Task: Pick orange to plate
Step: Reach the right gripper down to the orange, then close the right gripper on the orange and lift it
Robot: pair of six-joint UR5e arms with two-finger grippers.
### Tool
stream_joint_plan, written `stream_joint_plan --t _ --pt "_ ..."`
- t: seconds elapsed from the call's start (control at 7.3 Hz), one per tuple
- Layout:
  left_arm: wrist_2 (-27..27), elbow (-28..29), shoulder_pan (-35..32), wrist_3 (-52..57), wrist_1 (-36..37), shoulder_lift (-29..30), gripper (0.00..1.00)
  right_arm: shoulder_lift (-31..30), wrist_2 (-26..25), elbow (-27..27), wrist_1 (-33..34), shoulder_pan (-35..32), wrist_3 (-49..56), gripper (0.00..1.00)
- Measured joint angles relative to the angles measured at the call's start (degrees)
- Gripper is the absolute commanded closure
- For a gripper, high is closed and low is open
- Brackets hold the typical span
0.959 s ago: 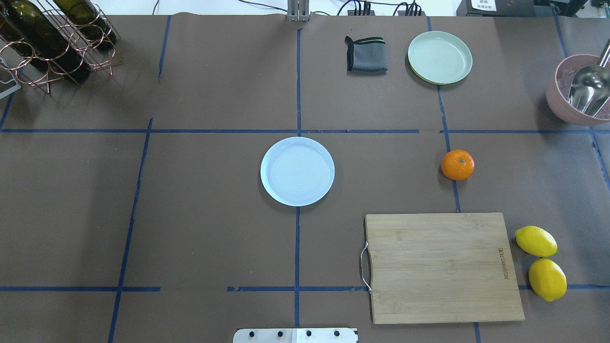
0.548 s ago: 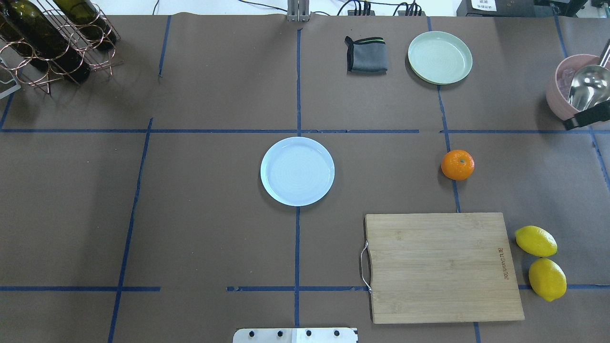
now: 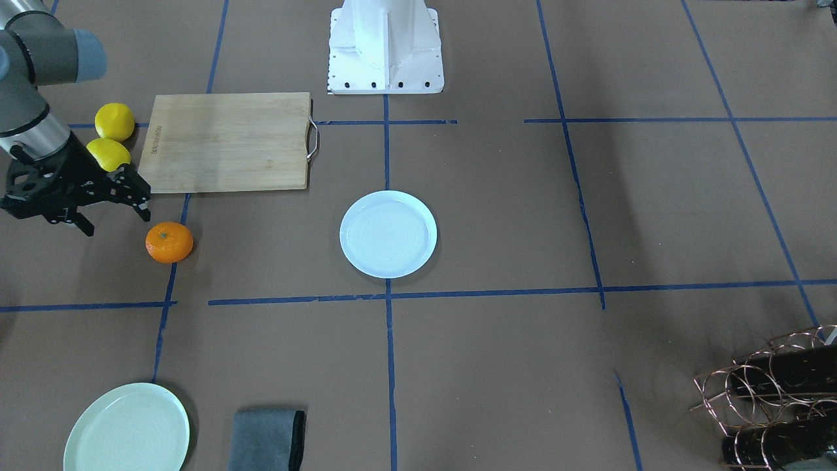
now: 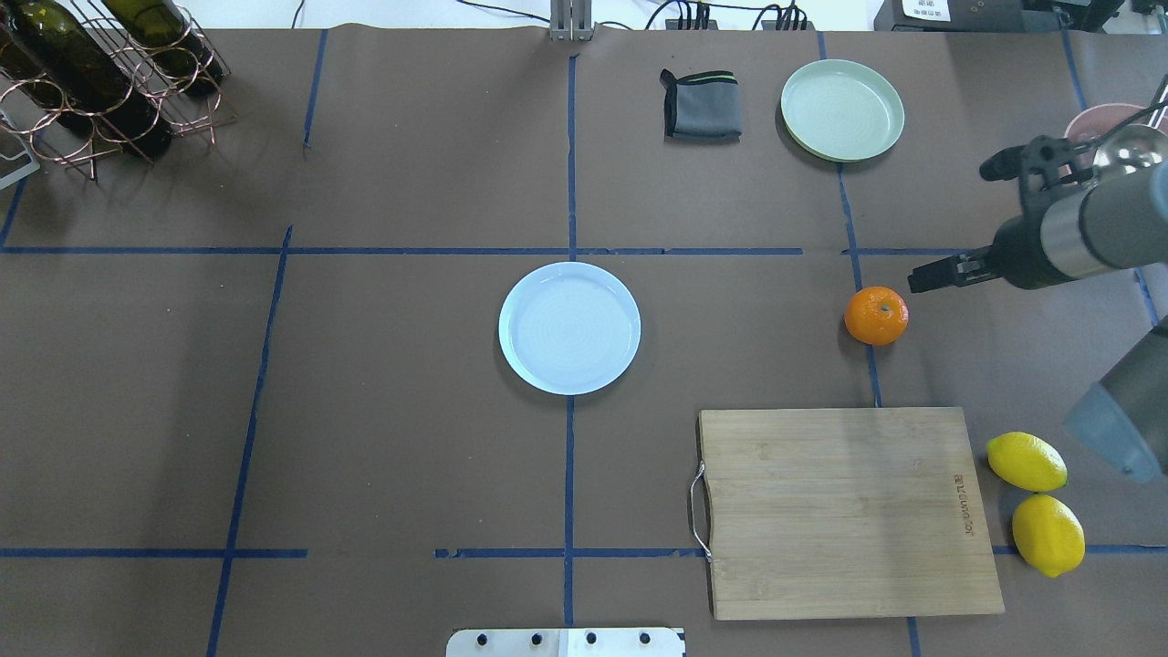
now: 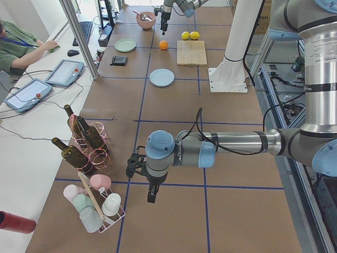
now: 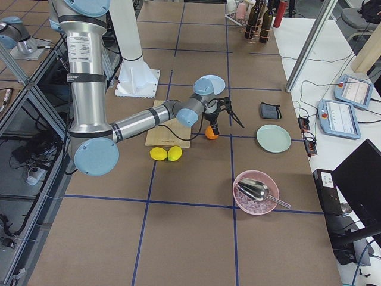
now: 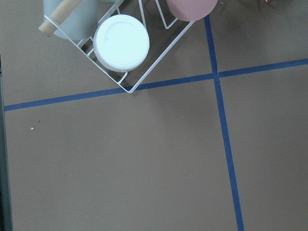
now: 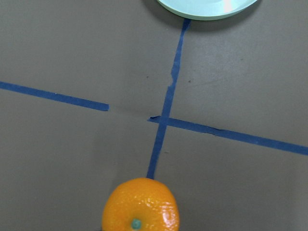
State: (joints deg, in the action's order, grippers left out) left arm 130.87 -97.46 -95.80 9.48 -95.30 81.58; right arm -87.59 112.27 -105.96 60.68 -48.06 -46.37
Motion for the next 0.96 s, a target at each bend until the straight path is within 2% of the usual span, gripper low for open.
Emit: stream_joint_plan --t 0.41,0.96 --pt "0.0 -0.01 0.0 0.01 0.03 -0.17 0.0 0.62 -6.73 1.61 -0.19 5.0 -2.4 0.0" --pt "0.0 -0.01 0.0 0.04 0.03 -0.27 0.0 3.51 -8.52 4.61 0.13 6.45 -2.5 0.0"
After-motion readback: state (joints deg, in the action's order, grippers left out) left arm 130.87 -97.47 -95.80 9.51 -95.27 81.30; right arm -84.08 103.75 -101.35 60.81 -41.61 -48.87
